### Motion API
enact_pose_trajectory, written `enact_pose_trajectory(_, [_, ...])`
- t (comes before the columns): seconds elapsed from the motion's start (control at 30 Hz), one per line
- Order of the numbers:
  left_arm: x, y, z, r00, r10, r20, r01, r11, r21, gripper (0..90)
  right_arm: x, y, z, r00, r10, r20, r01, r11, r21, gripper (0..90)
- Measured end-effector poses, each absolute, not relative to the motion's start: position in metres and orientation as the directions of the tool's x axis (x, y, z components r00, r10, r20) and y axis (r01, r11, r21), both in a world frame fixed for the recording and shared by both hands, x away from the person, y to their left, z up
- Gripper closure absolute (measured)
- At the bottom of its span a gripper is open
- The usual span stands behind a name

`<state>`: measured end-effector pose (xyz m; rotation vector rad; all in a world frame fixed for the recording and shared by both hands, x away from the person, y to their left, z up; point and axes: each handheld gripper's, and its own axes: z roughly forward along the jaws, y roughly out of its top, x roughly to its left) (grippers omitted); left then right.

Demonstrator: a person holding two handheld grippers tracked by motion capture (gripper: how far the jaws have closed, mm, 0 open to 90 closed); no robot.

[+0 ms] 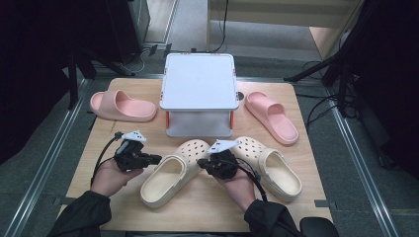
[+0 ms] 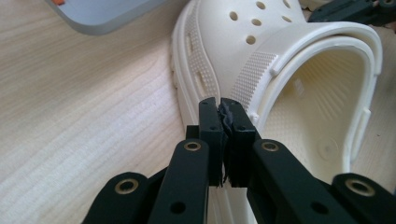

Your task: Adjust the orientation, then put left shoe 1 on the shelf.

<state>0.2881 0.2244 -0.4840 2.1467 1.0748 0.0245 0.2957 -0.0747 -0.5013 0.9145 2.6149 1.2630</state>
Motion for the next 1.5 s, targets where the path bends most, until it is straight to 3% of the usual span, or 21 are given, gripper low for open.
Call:
enact_pose_trajectory(0.7, [0.268,0.204,-0.488,0.636,0.707,-0.31,0.707,-0.373,0.601,85.5,0.317,-0.067,-0.501,-0.773,0.618,0.141,0.492,0.445,0.748,90.0])
enact_pose_trajectory(0.87, [0.271,0.209,-0.487,0.632,0.707,-0.317,0.709,-0.362,0.605,74.6,0.319,-0.071,-0.499,-0.776,0.612,0.152,0.497,0.446,0.744,87.4])
enact_pose_trajectory(1.0, [0.277,0.219,-0.478,0.627,0.705,-0.332,0.698,-0.319,0.642,67.8,0.315,-0.08,-0.486,-0.775,0.609,0.171,0.488,0.403,0.774,80.2])
enact_pose_trajectory(1.33, [0.29,0.22,-0.457,0.647,0.681,-0.343,0.686,-0.324,0.651,77.9,0.299,-0.091,-0.473,-0.789,0.575,0.218,0.496,0.385,0.778,65.4])
enact_pose_trajectory(1.5, [0.305,0.223,-0.446,0.659,0.674,-0.333,0.677,-0.339,0.653,81.4,0.289,-0.096,-0.466,-0.789,0.577,0.212,0.489,0.382,0.784,64.0])
